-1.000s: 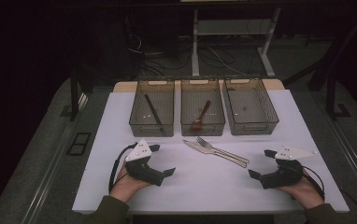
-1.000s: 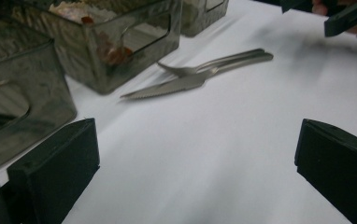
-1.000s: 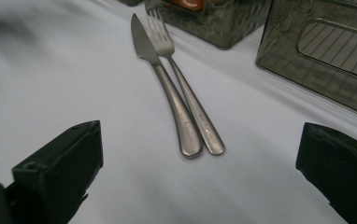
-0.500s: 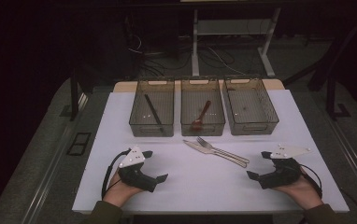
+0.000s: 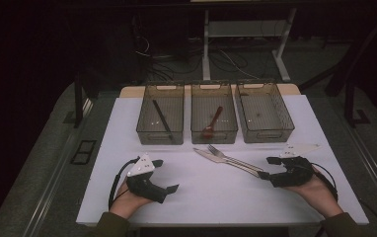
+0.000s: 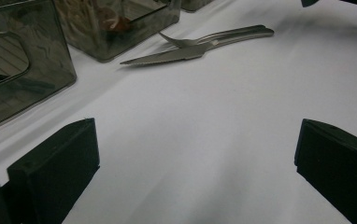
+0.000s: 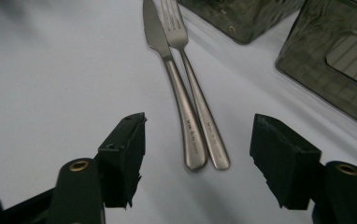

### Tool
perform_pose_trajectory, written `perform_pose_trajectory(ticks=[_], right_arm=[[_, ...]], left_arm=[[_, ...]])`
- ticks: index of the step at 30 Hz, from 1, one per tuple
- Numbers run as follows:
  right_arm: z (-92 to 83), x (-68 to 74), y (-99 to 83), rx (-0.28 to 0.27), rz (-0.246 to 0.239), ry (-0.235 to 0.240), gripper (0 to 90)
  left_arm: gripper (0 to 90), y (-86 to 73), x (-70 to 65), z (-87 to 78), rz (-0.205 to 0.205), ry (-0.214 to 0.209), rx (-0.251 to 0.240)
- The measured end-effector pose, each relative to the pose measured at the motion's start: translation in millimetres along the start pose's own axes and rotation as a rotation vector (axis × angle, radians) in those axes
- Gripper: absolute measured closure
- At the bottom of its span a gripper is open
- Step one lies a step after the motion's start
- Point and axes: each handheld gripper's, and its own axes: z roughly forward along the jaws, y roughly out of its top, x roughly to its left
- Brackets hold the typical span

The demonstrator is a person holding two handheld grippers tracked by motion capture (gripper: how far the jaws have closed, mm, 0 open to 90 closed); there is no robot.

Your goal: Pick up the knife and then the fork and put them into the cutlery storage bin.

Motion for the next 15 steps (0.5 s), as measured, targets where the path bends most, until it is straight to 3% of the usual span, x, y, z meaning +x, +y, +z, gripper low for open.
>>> perform_pose_trajectory(ticks=[8, 15], right_arm=[[11.3, -3.8, 17.7, 0.056, -0.034, 0.049, 45.4], [22.1, -9.7, 35.4, 0.074, -0.069, 0.049, 51.4]], left_arm=[[0.0, 0.2, -2.7, 3.0, 0.002, -0.012, 0.012], [0.0, 0.3, -2.0, 2.3, -0.004, -0.021, 0.013]])
